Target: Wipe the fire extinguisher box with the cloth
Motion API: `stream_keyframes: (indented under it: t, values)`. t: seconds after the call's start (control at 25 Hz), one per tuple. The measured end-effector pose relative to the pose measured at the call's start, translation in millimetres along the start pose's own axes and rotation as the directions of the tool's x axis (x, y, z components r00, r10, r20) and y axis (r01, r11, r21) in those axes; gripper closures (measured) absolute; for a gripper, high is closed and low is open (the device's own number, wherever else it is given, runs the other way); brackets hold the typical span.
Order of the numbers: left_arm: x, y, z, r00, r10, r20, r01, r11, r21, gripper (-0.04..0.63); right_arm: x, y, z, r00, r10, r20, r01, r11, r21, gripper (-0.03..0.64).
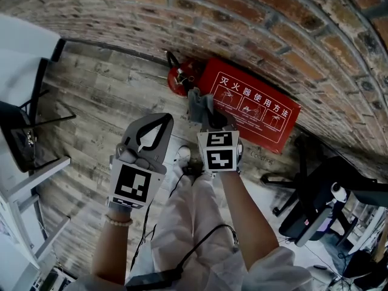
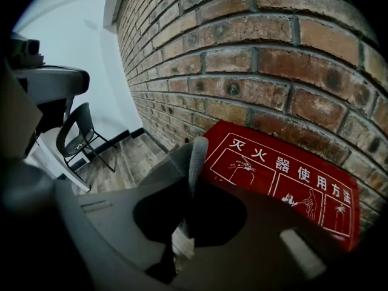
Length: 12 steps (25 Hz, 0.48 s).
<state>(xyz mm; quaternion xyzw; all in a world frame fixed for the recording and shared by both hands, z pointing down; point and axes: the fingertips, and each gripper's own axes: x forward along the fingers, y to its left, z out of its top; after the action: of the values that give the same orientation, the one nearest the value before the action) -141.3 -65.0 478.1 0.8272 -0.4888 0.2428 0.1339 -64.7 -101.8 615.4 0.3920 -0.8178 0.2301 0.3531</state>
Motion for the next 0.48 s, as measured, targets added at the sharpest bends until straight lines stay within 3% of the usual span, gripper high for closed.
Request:
stream_keyframes:
  t: [0.48]
  values:
    - [1,-6,0,1.000,-0.007,-0.006,0.007,1.000,0.013,0.598,-5,-16,-6,1.000,-0.030,0.006,0.029,0.998,0.047,0.597]
